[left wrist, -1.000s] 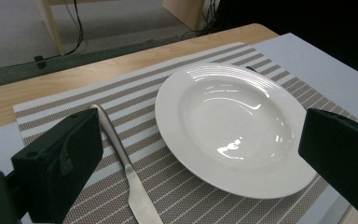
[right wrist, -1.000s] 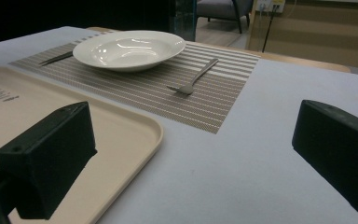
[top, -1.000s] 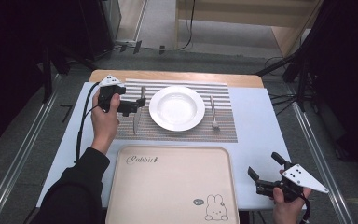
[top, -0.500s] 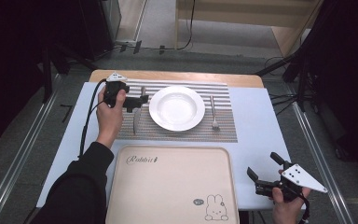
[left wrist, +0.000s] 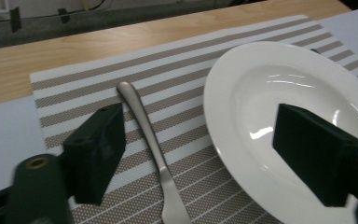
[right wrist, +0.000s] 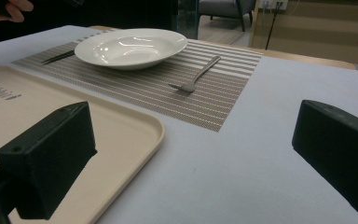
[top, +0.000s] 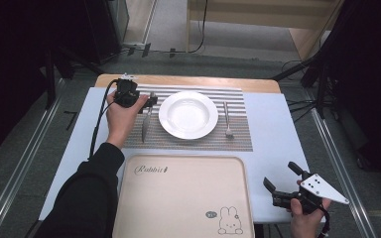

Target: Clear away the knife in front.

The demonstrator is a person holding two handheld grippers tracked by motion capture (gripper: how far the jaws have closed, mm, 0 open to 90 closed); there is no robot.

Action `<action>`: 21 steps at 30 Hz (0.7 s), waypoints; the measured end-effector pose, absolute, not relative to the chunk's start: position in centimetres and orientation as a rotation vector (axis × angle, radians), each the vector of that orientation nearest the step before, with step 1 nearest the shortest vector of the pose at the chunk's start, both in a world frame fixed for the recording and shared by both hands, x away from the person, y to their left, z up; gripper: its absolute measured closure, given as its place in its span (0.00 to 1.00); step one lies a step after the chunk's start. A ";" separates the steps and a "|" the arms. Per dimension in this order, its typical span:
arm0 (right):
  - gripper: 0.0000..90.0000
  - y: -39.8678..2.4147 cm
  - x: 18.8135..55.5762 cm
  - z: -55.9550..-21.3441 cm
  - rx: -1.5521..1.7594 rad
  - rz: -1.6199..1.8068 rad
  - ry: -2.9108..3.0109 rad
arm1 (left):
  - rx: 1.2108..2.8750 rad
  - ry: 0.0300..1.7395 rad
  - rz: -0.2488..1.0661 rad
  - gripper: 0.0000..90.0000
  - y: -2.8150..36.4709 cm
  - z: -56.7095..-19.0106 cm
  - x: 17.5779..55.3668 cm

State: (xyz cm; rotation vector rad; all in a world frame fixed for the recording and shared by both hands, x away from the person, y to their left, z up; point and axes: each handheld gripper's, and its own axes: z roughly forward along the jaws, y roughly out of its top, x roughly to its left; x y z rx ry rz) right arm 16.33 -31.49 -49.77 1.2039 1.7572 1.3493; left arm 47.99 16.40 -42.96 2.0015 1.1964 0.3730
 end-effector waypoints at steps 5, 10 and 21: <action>0.00 -31.6 16.4 -49.8 1.207 1.348 1.752 | 2.057 1.254 0.373 0.27 16.0 -43.6 49.0; 0.00 -31.5 16.4 -49.8 1.211 1.350 1.752 | 2.063 1.301 0.376 0.31 15.7 -44.2 49.6; 0.00 -31.5 16.5 -49.9 1.224 1.349 1.753 | 2.157 1.390 0.348 0.46 15.0 -46.2 50.8</action>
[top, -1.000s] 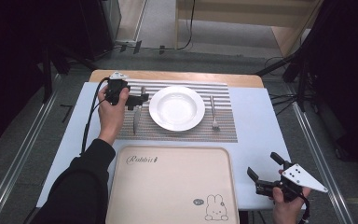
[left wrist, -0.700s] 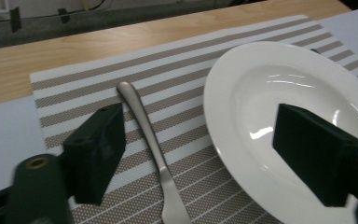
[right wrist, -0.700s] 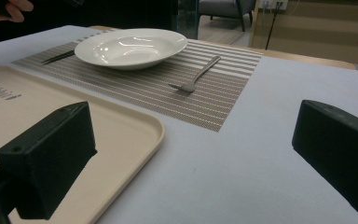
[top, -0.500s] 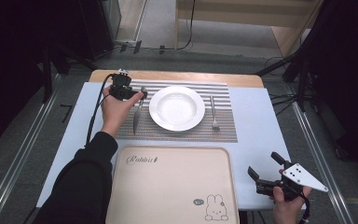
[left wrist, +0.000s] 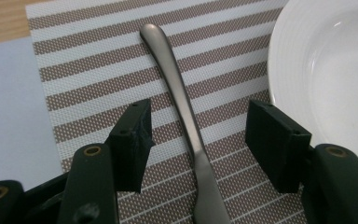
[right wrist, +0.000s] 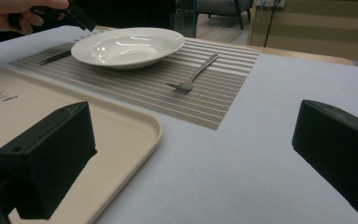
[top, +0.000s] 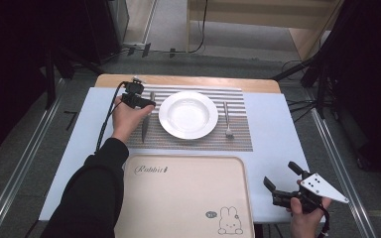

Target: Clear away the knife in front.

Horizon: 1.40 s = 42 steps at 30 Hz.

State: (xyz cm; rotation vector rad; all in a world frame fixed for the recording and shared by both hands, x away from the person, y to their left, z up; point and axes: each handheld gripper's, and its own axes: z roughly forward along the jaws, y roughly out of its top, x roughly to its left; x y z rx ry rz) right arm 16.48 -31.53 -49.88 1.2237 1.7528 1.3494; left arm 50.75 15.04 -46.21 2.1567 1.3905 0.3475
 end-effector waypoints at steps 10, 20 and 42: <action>0.00 -31.6 16.5 -49.9 1.230 1.352 1.751 | 2.248 1.392 0.322 0.59 14.3 -47.0 51.1; 0.00 -31.7 16.6 -50.0 1.238 1.350 1.756 | 2.295 1.403 0.339 0.72 14.0 -47.8 51.4; 0.00 -31.8 16.6 -50.1 1.248 1.348 1.751 | 2.417 1.434 0.347 0.88 13.3 -47.6 50.9</action>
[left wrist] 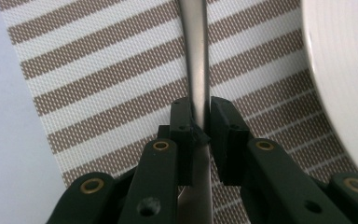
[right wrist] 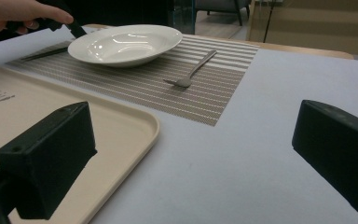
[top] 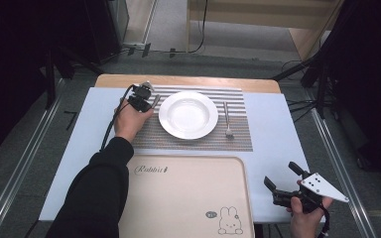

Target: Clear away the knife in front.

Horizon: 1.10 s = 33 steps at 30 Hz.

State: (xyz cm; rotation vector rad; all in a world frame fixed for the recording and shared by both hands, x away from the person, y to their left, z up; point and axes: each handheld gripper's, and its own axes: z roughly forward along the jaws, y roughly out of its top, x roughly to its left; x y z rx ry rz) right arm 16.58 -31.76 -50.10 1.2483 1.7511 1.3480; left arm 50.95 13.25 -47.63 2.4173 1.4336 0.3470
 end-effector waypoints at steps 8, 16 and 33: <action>0.00 -31.6 16.7 -50.1 1.244 1.346 1.759 | 2.467 1.419 0.263 0.88 13.6 -47.4 51.3; 0.00 -31.7 16.6 -50.2 1.248 1.346 1.758 | 2.496 1.412 0.172 0.88 13.9 -47.3 52.2; 0.00 -31.8 16.7 -50.2 1.262 1.349 1.754 | 2.565 1.296 0.263 0.89 13.5 -47.3 51.6</action>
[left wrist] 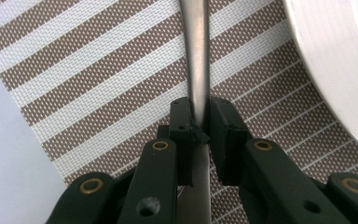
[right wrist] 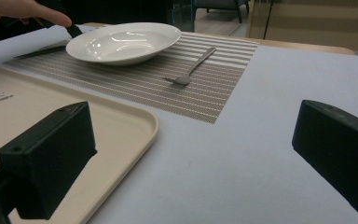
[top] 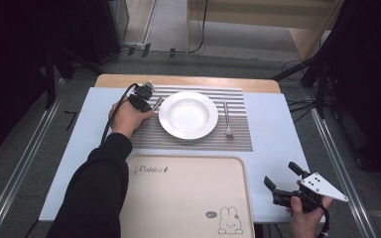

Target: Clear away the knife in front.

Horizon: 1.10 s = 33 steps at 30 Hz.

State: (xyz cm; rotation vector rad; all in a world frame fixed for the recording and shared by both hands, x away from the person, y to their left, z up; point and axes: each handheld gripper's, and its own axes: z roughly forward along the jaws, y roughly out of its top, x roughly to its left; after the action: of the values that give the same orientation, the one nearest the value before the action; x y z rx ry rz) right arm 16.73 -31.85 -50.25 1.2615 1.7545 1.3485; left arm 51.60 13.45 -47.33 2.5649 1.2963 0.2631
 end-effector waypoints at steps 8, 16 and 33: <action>0.00 -31.8 16.8 -50.2 1.262 1.347 1.757 | 2.531 1.307 0.245 0.89 13.8 -47.4 51.6; 0.00 -31.9 16.8 -50.2 1.265 1.346 1.752 | 2.508 1.311 0.237 0.89 14.1 -47.4 51.5; 0.00 -32.0 16.8 -50.1 1.263 1.343 1.749 | 2.445 1.305 0.253 0.89 14.8 -46.7 50.6</action>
State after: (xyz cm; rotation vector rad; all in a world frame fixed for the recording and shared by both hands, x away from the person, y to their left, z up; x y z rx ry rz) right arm 16.75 -31.99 -50.15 1.2630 1.7492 1.3432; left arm 50.57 14.77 -46.73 2.4448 1.3048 0.2530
